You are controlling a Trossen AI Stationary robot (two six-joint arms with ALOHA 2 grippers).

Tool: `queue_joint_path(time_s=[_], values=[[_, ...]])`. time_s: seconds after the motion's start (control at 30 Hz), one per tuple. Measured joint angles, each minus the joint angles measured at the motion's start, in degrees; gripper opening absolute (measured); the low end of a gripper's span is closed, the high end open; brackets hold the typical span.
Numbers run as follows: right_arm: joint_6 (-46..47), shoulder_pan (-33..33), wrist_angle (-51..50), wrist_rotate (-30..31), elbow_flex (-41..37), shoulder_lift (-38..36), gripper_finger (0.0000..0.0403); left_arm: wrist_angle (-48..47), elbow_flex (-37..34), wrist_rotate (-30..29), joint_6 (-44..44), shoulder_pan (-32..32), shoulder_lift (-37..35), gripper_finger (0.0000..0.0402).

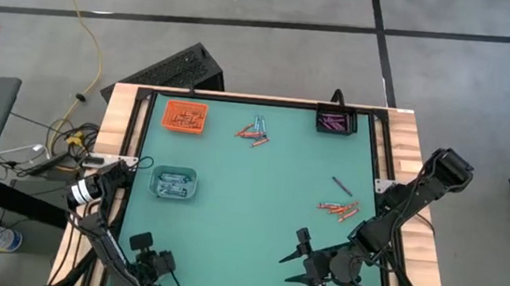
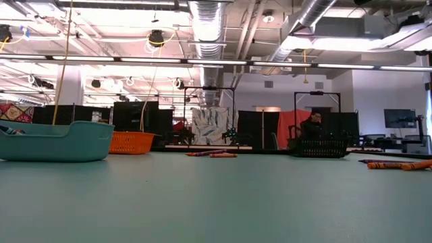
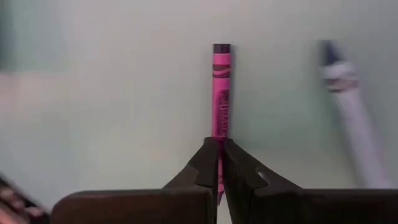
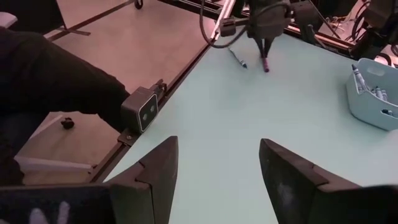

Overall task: Sort crayons
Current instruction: Put the purple crayon into the black basket

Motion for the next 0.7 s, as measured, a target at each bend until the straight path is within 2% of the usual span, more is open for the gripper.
queue_joint_path(time_s=[0.1, 0.2, 0.4, 0.57, 0.63, 0.7], values=[[-0.02, 0.0, 0.0, 0.31, 0.0, 0.0, 0.0218, -2.77, 0.0, -0.22, 1.81, 0.79, 0.0, 0.0002], [0.32, 0.0, -0.81, 3.13, 0.0, 0.0, 0.0218, -3.87, 0.0, -2.83, 2.15, 1.59, -1.06, 0.0002], [2.89, -1.46, -6.36, 5.07, 0.0, 0.09, 0.0218, -2.98, 0.02, -16.05, 0.44, 2.89, -6.29, 0.0001], [3.87, -2.75, -6.61, 5.03, 0.0, 0.11, 0.0218, -1.07, 0.09, -28.07, 0.45, 3.49, -10.45, 0.0], [4.02, -3.1, -6.67, 4.93, 0.0, 0.11, 0.0218, -0.89, 0.09, -27.48, 1.45, 4.27, -11.24, 0.0], [4.5, -3.44, -6.69, 4.83, 0.0, 0.11, 0.0218, -0.87, 0.11, -21.77, 1.99, 5.37, -11.43, 0.0]])
